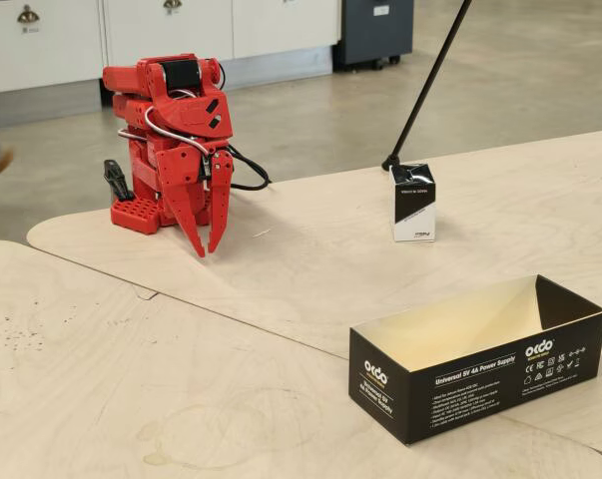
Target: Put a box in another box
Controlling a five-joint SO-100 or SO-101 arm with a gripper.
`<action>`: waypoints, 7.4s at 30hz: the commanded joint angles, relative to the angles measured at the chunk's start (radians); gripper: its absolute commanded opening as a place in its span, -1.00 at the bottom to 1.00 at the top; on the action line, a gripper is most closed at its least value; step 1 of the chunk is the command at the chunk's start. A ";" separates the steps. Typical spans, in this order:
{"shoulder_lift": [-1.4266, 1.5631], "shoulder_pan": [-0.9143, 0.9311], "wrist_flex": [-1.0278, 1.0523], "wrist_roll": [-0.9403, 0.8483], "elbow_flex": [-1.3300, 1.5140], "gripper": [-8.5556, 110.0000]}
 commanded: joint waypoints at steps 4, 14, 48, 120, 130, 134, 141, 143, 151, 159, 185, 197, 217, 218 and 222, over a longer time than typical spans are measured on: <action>0.002 0.002 0.031 -0.005 -0.005 -0.86; 0.002 0.002 0.031 -0.005 -0.005 -0.86; 0.002 0.002 0.031 -0.005 -0.005 -0.86; -1.209 -0.146 0.017 0.796 -1.424 -0.27; -1.514 -0.492 0.423 0.841 -1.802 -0.14; -1.517 -0.577 0.440 0.856 -1.733 -0.12; -1.546 -0.787 0.430 0.959 -1.634 0.01; -1.562 -0.819 0.390 0.989 -1.585 -0.01; -1.706 -0.828 0.278 1.058 -1.611 0.00; -1.813 -0.884 0.314 1.150 -1.781 0.00; -2.020 -0.986 0.212 1.233 -1.818 0.00; -2.037 -1.002 0.110 1.241 -1.704 -0.09; -1.905 -0.847 0.268 1.209 -1.836 -0.57; -1.896 -0.810 0.288 1.203 -1.879 -0.57; -1.891 -0.669 0.348 1.190 -2.111 -0.57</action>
